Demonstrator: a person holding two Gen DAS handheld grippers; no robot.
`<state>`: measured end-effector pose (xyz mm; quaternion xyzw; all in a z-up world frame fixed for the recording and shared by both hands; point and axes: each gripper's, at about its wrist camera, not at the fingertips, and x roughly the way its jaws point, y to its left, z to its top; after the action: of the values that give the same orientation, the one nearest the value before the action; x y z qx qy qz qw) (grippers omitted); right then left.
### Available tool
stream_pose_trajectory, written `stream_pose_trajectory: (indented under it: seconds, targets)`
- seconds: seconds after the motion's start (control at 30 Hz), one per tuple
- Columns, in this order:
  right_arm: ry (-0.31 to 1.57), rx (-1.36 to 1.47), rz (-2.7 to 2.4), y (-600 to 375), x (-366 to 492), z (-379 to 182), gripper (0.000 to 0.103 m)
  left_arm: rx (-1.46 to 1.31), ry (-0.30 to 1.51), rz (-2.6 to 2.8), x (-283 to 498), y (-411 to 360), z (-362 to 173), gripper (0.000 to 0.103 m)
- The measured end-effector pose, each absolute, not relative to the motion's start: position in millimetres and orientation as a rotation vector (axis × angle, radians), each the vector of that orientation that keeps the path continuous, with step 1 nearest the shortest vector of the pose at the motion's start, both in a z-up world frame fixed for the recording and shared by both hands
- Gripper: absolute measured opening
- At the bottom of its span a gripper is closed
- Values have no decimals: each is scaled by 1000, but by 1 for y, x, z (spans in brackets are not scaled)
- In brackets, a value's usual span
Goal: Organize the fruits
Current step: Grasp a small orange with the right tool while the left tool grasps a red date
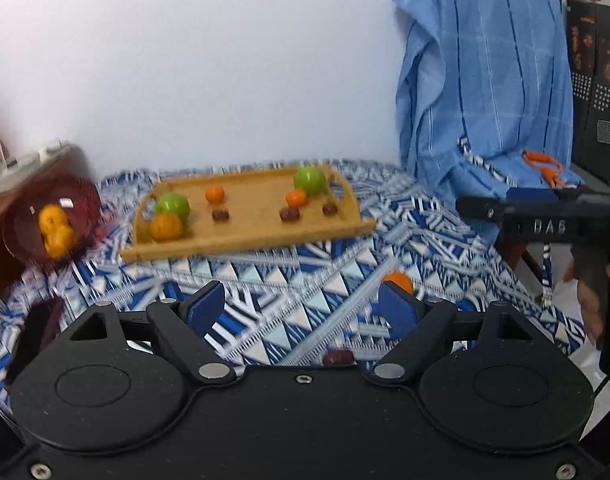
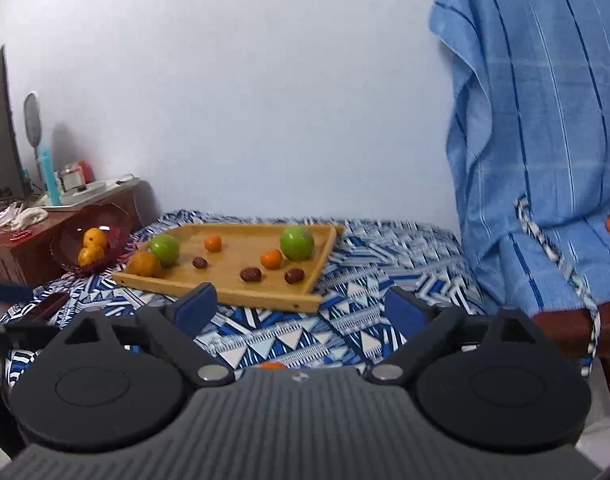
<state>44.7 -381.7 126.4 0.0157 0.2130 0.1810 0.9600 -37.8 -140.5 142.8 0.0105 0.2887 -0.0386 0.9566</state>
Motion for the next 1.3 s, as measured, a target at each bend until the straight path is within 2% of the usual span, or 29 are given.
stream_pose_trajectory:
  seconds: [0.23,0.4,0.57,1.07,1.3]
  targets:
    - [547,6,312,-369,63,92,99,42,656,-83,-16,-152,95,82]
    - [599,-11,323,-352,72,74,97,16,732,-70,2,-152,63,64]
    - [652,-7,349,-340,79,61,89,-18,786,-75,14,-151,42,51]
    - [761,31,334,-324,95,40,65,1,797,-89,31,-163,26,48]
    - [802,40,339,-323,100,36,51,-26,782,-90,31,-159,25,38]
